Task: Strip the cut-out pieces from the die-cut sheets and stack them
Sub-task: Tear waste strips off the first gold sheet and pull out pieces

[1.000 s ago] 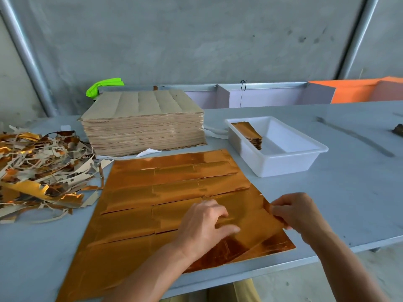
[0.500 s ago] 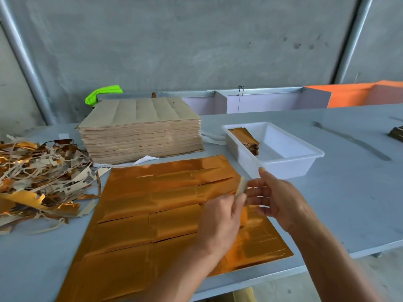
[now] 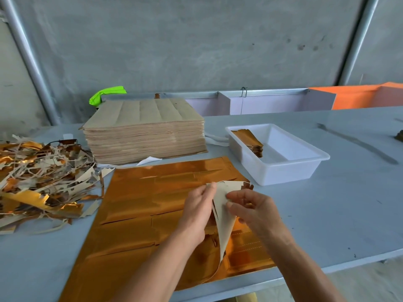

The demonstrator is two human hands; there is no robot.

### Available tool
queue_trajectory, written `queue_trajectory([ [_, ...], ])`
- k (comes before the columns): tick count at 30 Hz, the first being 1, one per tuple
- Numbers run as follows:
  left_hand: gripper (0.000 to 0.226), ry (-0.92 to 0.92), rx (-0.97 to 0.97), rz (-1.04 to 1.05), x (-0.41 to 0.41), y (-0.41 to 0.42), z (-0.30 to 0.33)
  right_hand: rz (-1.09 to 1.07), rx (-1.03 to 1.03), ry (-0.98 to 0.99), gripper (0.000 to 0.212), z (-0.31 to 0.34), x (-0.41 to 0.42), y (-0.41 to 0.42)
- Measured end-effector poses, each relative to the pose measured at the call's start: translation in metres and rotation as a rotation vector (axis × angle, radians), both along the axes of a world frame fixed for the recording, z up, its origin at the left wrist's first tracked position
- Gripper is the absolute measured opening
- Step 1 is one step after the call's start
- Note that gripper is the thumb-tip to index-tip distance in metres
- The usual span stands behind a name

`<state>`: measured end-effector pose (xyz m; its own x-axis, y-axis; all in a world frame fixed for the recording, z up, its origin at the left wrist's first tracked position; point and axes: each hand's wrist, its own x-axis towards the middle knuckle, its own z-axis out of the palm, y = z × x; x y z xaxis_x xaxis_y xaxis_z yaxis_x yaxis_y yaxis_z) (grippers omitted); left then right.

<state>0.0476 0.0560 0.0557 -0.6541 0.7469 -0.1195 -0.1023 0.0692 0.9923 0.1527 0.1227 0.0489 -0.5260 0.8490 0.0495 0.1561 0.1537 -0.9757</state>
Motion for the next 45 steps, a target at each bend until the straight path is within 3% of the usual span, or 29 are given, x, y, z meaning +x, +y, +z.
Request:
queue_trajectory([
  [4, 0.008, -0.023, 0.018, 0.029, -0.01, -0.003, 0.004, -0.02, -0.009, 0.019, 0.009, 0.0, -0.002, -0.001],
  [7, 0.013, -0.092, 0.034, -0.008, -0.017, -0.009, 0.003, -0.013, -0.008, 0.034, 0.013, 0.0, -0.003, -0.002],
  [11, 0.011, -0.242, 0.116, -0.107, -0.019, -0.016, 0.007, 0.015, 0.005, 0.046, 0.028, -0.002, -0.004, -0.005],
  [14, 0.015, -0.272, 0.139, -0.134, -0.018, -0.017, 0.006, 0.067, 0.043, 0.072, 0.051, -0.003, -0.004, -0.008],
  [16, 0.015, -0.2, 0.125, -0.133, -0.016, -0.017, 0.004, 0.063, 0.119, 0.044, 0.052, -0.004, -0.004, -0.009],
  [19, 0.012, -0.123, 0.104, -0.036, -0.012, -0.015, 0.003, -0.045, 0.169, 0.022, 0.013, -0.004, -0.007, -0.008],
  [22, 0.01, -0.093, 0.087, 0.073, -0.013, -0.013, 0.004, -0.123, 0.092, -0.005, 0.029, -0.006, -0.007, -0.004],
  [28, 0.013, -0.051, 0.044, 0.102, -0.016, -0.009, 0.006, -0.147, -0.147, 0.074, 0.006, -0.001, 0.002, 0.0],
  [33, 0.034, 0.345, -0.056, -0.02, -0.02, 0.002, 0.002, -0.012, -0.163, 0.092, 0.006, 0.0, 0.002, -0.006],
  [38, 0.009, 0.651, -0.154, -0.055, -0.031, 0.009, -0.005, -0.067, -0.18, 0.071, 0.005, -0.002, 0.006, -0.005],
  [42, 0.016, 0.598, -0.207, 0.092, -0.047, 0.006, -0.012, -0.24, -0.299, 0.133, 0.006, -0.013, 0.016, 0.0],
  [45, 0.029, 0.541, -0.208, 0.203, -0.053, 0.003, -0.014, -0.299, -0.408, 0.198, 0.023, -0.02, 0.018, 0.0],
])
